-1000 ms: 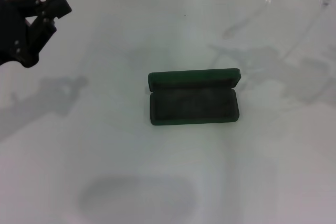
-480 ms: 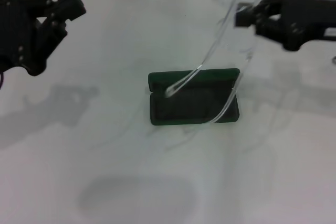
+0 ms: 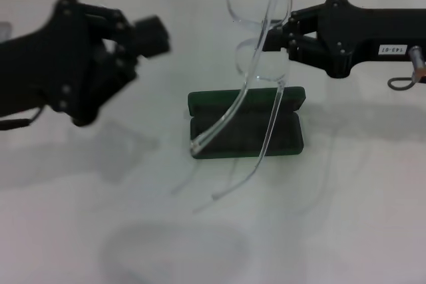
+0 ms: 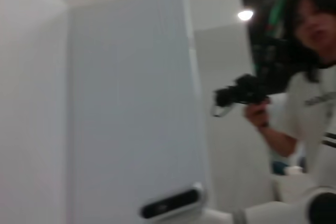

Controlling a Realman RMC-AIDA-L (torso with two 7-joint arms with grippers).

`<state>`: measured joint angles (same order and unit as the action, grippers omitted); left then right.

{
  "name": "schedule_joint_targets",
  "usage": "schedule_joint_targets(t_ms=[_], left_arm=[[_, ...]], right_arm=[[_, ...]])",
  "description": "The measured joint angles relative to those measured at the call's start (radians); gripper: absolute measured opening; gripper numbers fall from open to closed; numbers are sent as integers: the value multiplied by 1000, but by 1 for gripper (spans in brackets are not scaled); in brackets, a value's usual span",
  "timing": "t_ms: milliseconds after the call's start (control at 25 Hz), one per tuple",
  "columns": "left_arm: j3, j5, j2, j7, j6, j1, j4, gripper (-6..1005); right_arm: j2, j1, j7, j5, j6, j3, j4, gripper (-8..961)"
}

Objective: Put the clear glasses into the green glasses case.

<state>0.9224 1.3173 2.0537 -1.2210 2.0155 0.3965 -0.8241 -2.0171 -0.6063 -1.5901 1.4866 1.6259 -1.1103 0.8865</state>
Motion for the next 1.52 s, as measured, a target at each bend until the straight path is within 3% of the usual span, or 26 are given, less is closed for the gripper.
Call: schedule_joint_targets(t_ms=[120, 400, 800, 1040, 1520], left_arm=[[60, 0, 1, 1, 0, 30, 0, 32], [81, -21, 16, 8, 1, 84, -2, 31], [147, -129, 15, 11, 15, 98, -17, 31], [148, -87, 25, 30, -26, 113, -17, 30], [143, -40, 29, 56, -102, 92, -14, 27]], right_arm=[[0, -21, 8, -4, 35, 0, -29, 97], [1, -60, 29, -14, 91, -5, -95, 96], [2, -114, 75, -7, 90, -5, -217, 96], [2, -151, 93, -6, 82, -6, -263, 96], [-3, -160, 93, -11, 86, -8, -265, 96]])
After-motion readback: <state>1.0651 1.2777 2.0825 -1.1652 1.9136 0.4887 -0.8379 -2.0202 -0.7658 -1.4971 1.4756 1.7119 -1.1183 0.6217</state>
